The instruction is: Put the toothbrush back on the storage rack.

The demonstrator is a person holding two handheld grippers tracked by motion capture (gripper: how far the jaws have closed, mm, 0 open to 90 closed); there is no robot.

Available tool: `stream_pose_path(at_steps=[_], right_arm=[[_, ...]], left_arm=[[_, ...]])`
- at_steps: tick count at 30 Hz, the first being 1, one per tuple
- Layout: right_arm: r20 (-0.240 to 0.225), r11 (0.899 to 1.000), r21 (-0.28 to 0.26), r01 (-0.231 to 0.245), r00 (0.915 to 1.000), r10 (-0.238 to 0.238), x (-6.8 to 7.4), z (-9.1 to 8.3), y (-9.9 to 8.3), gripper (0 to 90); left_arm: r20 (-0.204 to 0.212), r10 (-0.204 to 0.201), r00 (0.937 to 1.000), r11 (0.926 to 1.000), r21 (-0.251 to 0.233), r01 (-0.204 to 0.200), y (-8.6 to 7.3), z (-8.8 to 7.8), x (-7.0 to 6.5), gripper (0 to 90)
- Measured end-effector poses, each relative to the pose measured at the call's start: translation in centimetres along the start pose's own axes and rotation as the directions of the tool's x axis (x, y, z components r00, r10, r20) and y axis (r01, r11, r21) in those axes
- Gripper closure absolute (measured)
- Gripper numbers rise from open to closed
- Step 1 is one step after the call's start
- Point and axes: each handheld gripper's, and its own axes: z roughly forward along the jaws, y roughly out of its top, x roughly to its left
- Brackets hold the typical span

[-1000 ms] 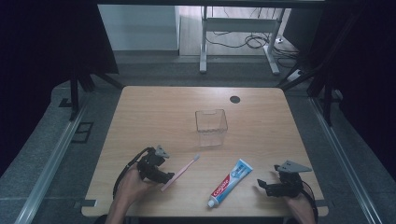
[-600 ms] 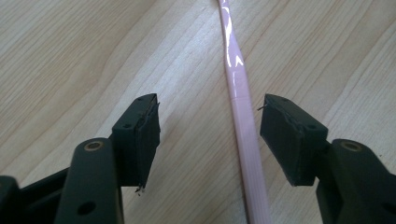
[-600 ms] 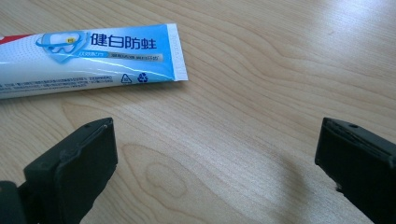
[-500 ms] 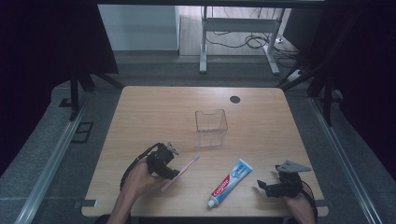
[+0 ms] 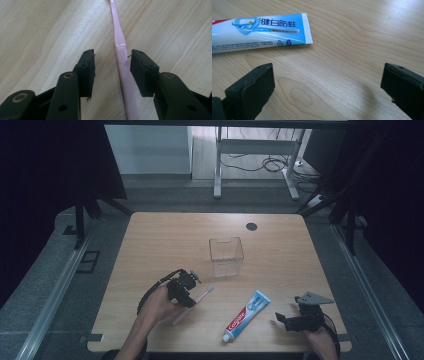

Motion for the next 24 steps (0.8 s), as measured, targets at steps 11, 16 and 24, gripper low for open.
stream_pose_path(at_steps=[11,16,24], right_arm=[[0.001,1.0,0.003,0.0,1.0,0.0,0.0,0.0,0.0,0.0],[0.0,1.0,0.004,0.002,1.0,-0.002,0.0,0.1,0.0,0.0],[0.002,1.0,0.007,0.002,1.0,-0.002,0.0,0.1,0.0,0.0]], left_arm=[[0.001,0.029,0.9996,0.9964,0.08,-0.029,1.6,1.1,-0.8,70.4],[-0.01,0.036,0.9993,0.994,0.104,-0.034,1.9,1.4,-1.0,73.5],[-0.032,0.021,0.9992,0.9924,0.122,-0.017,2.2,1.6,-1.1,77.5]])
